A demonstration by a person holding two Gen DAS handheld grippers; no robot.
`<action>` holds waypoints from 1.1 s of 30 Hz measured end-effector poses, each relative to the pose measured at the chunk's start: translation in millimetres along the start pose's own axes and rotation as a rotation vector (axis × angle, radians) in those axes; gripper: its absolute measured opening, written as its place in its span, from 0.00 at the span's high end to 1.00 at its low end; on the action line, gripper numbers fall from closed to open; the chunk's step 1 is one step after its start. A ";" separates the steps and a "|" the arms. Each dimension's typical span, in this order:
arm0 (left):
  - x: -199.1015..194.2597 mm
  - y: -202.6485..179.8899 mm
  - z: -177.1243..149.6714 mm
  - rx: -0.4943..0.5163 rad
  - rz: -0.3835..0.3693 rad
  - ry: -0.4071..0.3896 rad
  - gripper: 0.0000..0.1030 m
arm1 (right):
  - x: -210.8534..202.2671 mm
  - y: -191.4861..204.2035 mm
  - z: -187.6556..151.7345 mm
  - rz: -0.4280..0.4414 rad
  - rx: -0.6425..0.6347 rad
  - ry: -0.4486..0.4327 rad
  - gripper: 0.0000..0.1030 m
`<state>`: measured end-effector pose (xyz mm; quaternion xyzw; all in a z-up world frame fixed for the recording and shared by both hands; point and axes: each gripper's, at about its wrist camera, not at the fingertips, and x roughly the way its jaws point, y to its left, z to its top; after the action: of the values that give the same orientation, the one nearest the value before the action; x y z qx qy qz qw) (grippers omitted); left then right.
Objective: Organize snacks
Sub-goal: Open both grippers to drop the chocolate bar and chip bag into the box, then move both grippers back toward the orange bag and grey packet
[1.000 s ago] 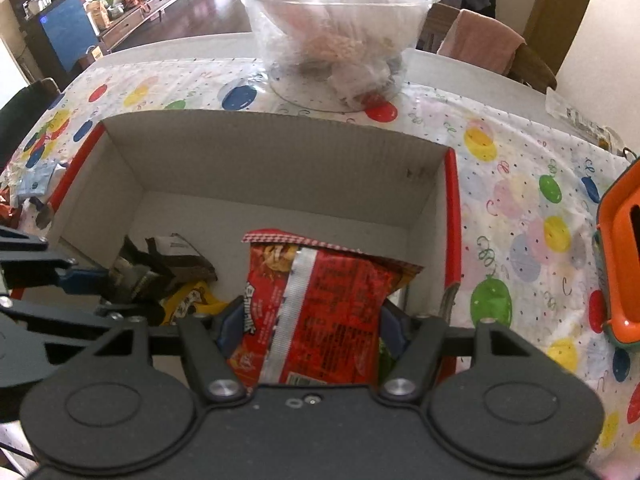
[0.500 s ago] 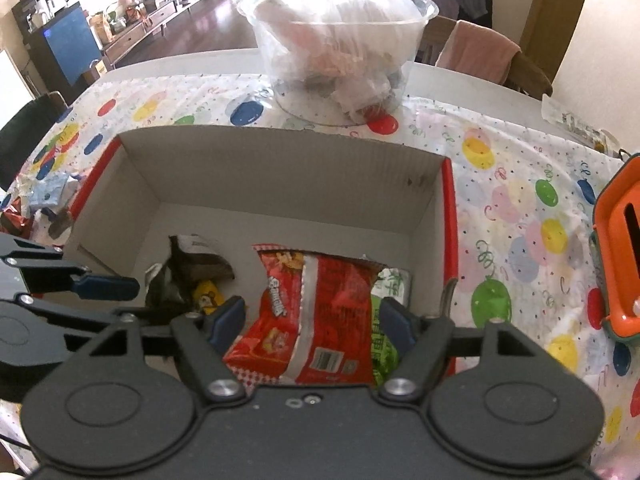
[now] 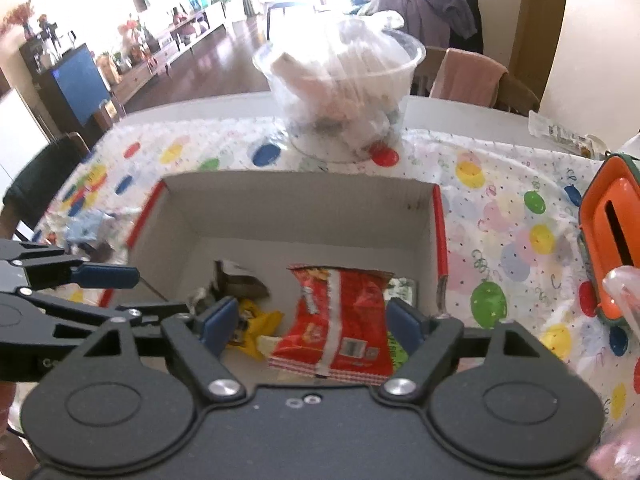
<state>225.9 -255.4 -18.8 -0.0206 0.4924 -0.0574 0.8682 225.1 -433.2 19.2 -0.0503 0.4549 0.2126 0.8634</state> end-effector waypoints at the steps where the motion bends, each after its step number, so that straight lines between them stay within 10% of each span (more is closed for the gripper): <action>1: -4.4 2.0 -0.7 0.000 -0.001 -0.010 0.44 | -4.1 2.1 -0.6 0.005 0.002 -0.010 0.17; 33: -113.2 139.7 -67.4 -0.091 0.081 -0.315 0.21 | -28.2 149.7 -9.6 0.130 -0.046 -0.193 0.00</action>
<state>121.7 -101.8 30.2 -0.0487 0.3528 0.0036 0.9344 142.0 -309.5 52.3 -0.0199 0.3668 0.2826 0.8861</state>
